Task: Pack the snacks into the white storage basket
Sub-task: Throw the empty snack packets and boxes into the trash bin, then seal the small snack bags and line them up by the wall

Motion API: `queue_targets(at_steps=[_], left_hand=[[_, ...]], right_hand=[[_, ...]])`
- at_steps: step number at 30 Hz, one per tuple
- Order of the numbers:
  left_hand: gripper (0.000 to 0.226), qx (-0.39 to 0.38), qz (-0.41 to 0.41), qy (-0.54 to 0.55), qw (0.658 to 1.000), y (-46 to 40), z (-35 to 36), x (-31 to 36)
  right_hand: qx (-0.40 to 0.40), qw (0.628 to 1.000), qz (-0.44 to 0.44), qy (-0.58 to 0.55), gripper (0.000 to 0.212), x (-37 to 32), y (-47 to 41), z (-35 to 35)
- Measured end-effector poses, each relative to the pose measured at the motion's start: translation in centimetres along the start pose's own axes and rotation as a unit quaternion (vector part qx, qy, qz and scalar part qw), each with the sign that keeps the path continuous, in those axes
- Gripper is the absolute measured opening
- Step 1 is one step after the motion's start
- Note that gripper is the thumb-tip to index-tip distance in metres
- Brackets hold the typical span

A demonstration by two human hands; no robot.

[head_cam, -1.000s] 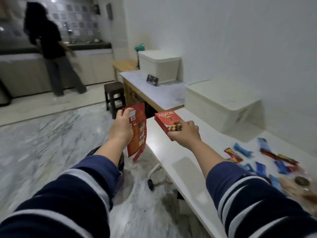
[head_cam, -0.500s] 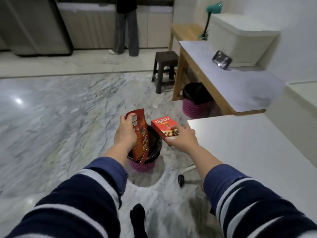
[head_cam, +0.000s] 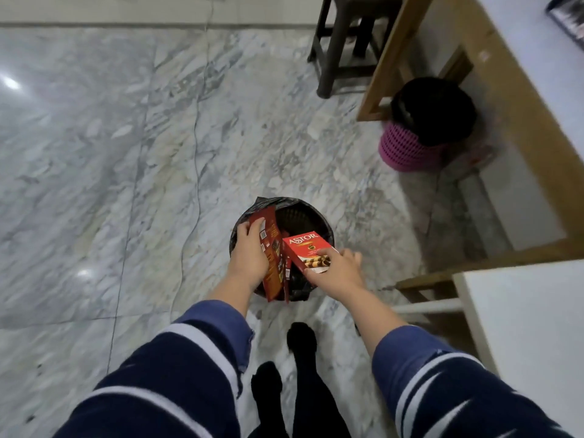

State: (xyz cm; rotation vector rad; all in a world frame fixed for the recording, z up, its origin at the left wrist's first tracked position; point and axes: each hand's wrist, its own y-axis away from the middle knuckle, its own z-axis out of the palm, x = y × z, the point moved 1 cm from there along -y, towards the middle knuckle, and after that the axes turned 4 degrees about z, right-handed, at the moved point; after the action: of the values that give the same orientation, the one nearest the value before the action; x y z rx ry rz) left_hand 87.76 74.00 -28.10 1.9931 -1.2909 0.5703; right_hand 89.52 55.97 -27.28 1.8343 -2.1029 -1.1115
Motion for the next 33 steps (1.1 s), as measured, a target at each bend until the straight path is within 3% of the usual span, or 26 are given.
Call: queue_targets(at_steps=[6, 10, 15, 22, 33], left_hand=[[0.065, -0.022, -0.049, 0.003, 0.999, -7.8, 7.2, -7.0], [0.068, -0.069, -0.076, 0.007, 0.995, -10.6, 10.7, -10.4], [0.072, -0.124, -0.121, -0.006, 0.985, -10.8, 11.1, -11.8], [0.057, -0.214, -0.089, -0.095, 0.968, -11.1, 5.6, -6.8], [0.054, -0.298, 0.096, -0.242, 0.918, -3.0, -3.8, 11.2]], right_hand=[[0.04, 0.999, 0.005, 0.005, 0.062, -0.4, -10.8, 7.7], [-0.041, 0.998, 0.003, 0.049, 0.079, 0.3, -14.5, 12.0], [-0.074, 0.994, 0.013, 0.083, 0.054, 1.0, -15.9, 12.8], [-0.089, 0.992, -0.011, 0.091, 0.044, -1.9, -14.1, 5.9], [-0.027, 0.999, -0.005, 0.041, 0.041, -3.8, 1.8, -11.6]])
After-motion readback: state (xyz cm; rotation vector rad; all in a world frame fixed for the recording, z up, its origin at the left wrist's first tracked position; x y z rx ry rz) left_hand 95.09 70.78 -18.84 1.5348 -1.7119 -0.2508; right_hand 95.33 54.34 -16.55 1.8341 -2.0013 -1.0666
